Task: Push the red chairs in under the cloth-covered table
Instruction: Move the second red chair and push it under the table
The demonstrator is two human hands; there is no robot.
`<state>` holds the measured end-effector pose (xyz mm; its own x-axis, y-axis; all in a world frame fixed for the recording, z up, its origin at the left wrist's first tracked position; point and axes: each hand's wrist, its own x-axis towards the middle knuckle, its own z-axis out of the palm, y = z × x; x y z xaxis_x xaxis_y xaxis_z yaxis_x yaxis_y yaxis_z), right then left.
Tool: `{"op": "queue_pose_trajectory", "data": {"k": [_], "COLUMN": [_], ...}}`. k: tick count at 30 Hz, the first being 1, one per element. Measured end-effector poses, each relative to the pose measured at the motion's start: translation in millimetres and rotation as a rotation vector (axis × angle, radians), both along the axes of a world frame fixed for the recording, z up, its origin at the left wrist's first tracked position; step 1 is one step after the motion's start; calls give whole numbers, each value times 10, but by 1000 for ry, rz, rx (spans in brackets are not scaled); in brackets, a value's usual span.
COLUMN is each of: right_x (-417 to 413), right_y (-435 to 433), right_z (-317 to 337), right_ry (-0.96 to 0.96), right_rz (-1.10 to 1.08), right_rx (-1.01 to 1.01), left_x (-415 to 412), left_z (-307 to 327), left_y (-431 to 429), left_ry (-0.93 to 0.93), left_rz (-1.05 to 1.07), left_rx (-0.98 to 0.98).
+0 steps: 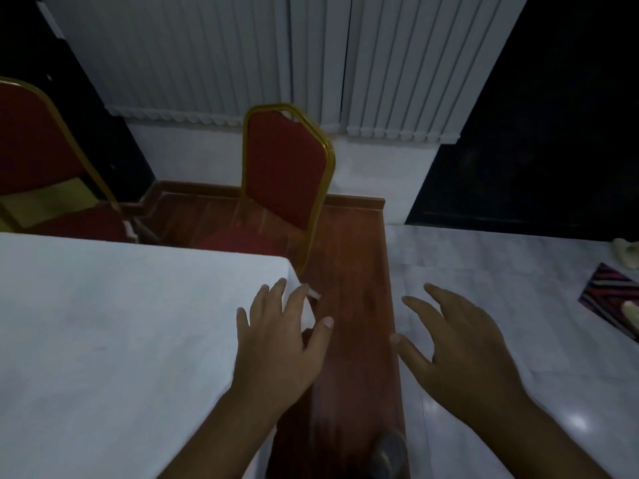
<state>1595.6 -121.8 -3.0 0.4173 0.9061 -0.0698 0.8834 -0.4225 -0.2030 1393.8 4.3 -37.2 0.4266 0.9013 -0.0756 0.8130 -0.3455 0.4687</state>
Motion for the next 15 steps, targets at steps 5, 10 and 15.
{"op": "queue_pose_trajectory", "data": {"k": [5,10,15], "right_x": [836,1669,2316], "right_y": [938,1928,3134], "right_z": [-119,-10,40], "right_ry": [19,22,-19], "right_rz": [99,233,352], "right_rx": [-9,-5,1], "left_x": [681,1370,1926], "left_z": [-70,31,57], "left_y": [718,1435,2260], "left_ry": [7,-4,-21], "left_rz": [72,187,282], "left_rx": [-44,-33,2]}}
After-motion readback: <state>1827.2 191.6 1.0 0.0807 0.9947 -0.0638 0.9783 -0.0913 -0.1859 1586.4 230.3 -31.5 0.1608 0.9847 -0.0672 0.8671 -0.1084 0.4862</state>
